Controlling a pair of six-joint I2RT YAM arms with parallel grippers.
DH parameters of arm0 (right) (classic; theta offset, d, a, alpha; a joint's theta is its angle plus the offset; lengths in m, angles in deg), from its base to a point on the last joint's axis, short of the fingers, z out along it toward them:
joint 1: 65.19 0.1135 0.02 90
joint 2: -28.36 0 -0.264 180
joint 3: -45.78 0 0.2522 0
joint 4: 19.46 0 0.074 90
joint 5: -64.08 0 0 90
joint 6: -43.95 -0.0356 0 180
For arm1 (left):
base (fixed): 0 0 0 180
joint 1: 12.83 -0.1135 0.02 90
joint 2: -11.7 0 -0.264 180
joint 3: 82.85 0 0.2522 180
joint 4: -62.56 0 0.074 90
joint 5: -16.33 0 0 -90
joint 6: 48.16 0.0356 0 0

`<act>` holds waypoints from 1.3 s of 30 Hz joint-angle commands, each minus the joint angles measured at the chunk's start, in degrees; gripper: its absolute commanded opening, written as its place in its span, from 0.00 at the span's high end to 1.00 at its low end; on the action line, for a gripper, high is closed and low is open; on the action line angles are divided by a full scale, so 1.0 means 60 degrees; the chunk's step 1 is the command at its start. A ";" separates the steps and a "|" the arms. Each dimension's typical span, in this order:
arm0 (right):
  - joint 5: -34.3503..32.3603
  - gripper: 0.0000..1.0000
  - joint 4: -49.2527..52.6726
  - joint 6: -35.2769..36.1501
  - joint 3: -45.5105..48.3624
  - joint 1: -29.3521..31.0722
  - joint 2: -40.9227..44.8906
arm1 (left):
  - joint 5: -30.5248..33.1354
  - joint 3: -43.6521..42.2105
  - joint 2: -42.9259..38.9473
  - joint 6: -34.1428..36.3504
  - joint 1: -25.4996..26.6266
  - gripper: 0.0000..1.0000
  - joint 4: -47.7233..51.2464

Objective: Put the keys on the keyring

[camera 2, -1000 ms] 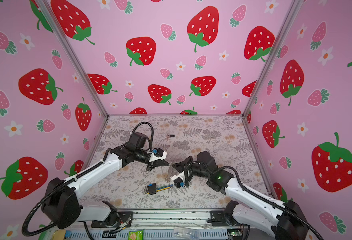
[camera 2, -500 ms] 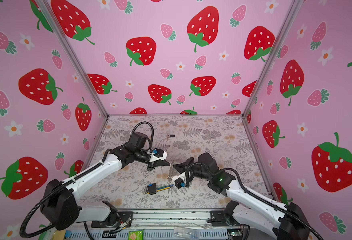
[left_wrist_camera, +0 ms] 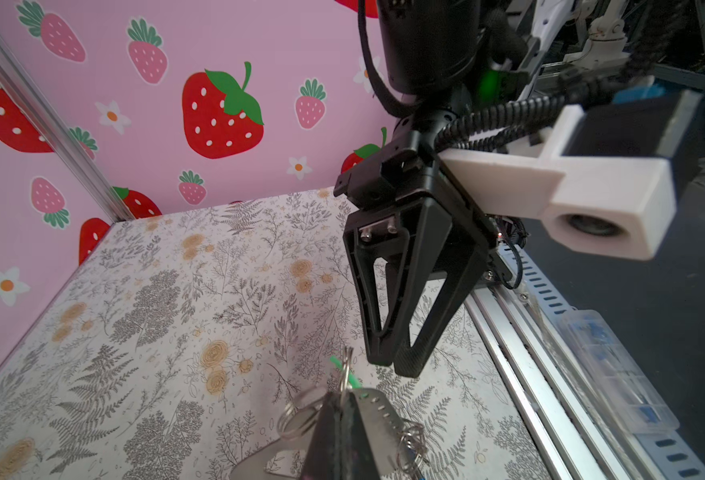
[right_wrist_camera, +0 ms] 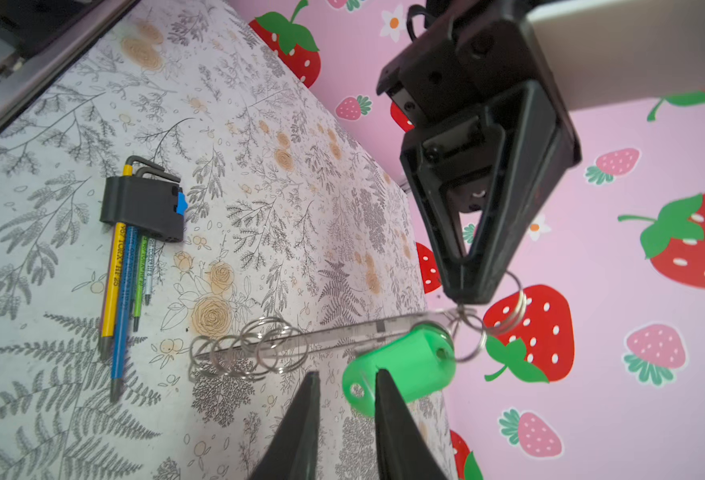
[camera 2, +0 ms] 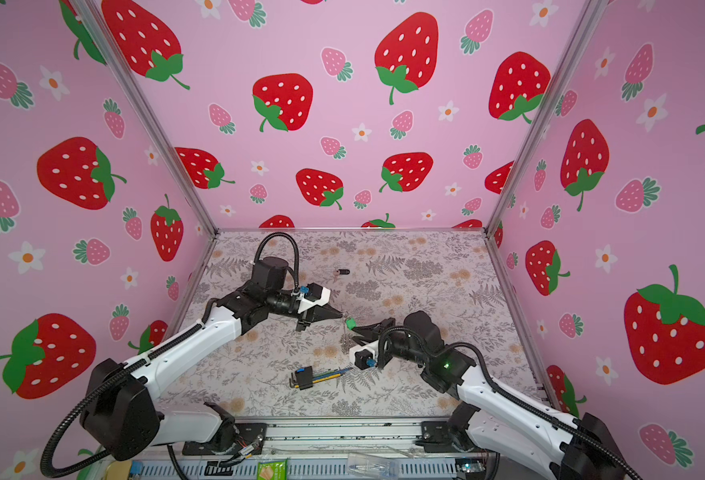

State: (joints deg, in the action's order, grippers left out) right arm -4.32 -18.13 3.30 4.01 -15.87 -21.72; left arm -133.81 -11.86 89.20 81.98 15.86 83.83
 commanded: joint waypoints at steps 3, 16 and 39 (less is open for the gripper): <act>0.0550 0.69 -0.0529 -0.3228 -0.0001 -0.0474 0.0584 | -0.0596 -0.0065 -0.0042 -0.0893 -0.0094 1.00 -0.1363; 0.1112 0.75 -0.1318 -0.5732 -0.1124 -0.0757 0.0470 | -0.0722 -0.0355 -0.0267 -0.1603 -0.0054 1.00 -0.2128; 0.1304 0.76 -0.0649 -0.5838 -0.1702 -0.0761 -0.0581 | -0.0209 -0.0329 -0.0545 -0.1171 0.0214 1.00 -0.1590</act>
State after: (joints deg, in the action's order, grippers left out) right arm 2.13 -22.26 -31.43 -4.77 -20.22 -25.68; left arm -134.64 -14.26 86.73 73.55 16.84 74.06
